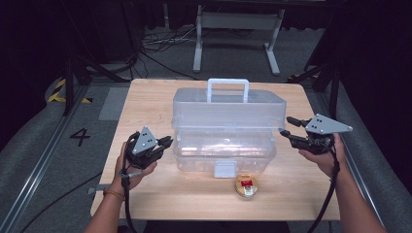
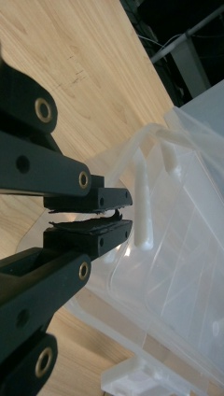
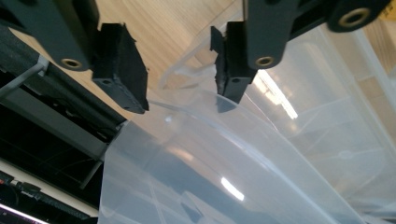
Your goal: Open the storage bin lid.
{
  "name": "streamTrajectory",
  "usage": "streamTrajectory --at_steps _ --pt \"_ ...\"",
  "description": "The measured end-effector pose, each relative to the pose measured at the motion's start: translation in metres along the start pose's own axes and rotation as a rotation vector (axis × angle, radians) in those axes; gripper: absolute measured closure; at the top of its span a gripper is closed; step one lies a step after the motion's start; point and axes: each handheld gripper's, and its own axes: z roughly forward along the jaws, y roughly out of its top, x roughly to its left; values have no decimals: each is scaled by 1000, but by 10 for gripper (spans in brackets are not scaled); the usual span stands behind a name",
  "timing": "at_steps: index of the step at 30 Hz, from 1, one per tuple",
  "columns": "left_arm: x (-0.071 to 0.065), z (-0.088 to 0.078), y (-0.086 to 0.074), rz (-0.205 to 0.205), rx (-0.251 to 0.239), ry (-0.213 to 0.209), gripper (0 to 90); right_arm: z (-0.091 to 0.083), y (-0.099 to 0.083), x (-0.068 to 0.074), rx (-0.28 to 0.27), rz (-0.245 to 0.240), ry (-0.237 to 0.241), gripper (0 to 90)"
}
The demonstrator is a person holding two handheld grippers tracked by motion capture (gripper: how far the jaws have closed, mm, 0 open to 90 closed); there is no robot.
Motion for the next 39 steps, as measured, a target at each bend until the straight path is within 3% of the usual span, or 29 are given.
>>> streamTrajectory --at_steps 5,8,14,22,30,39 --pt "-3 -2 1 18 4 -8 803 3 6 0 -5 -16 -18 663" --pt "-6 -3 3 34 5 -15 780 5 6 0 -12 -10 -26 679" --pt "-18 -8 8 71 -9 -62 731 10 7 -1 -39 7 -70 700" --pt "-44 -1 14 171 49 -164 690 11 13 2 -37 5 -121 726" --pt "-54 21 13 219 123 -139 613 12 19 5 -19 4 -139 733" --pt "-55 33 11 277 163 -124 679 13 26 6 -21 10 -160 749"
